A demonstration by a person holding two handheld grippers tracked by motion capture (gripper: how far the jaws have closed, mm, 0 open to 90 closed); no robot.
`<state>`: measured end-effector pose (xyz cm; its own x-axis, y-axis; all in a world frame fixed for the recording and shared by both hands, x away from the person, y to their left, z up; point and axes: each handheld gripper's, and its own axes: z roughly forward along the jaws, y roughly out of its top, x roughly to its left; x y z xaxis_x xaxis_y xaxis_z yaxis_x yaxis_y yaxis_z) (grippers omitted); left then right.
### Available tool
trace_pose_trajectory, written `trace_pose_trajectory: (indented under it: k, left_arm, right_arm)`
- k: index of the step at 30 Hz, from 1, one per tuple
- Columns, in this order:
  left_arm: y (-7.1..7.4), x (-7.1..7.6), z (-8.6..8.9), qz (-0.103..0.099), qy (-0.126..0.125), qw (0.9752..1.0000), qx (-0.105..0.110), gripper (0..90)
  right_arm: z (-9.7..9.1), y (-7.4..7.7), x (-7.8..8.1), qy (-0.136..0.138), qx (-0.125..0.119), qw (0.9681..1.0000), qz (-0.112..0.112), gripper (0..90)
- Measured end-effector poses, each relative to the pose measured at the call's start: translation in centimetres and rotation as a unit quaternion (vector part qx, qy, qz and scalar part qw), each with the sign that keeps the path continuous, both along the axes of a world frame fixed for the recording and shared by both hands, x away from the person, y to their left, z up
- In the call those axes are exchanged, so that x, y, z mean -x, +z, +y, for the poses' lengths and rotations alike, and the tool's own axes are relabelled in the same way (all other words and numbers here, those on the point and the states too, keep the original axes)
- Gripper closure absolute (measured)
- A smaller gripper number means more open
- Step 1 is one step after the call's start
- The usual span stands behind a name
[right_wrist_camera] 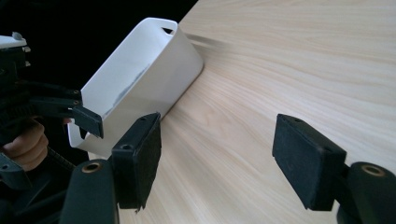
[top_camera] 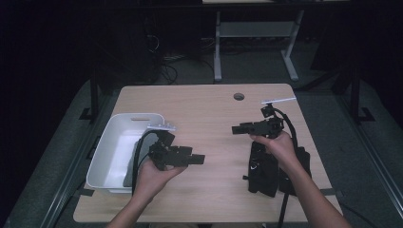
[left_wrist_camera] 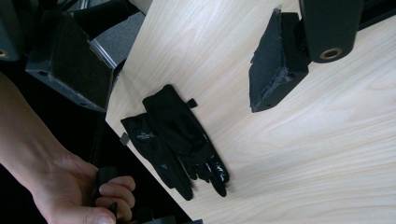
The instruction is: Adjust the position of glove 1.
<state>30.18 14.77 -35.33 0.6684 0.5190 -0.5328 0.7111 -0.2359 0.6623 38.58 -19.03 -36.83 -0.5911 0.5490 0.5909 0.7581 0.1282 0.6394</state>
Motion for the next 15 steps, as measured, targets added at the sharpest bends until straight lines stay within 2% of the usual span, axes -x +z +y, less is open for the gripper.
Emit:
trace_pose_trajectory:
  k: [15]
  left_arm:
    - [-1.2, 0.1, -3.2, 0.003, -0.024, 0.9997, 0.009, 21.4]
  right_arm:
    - [-3.7, -1.5, 1.8, -0.016, 0.017, 0.9997, 0.002, 32.0]
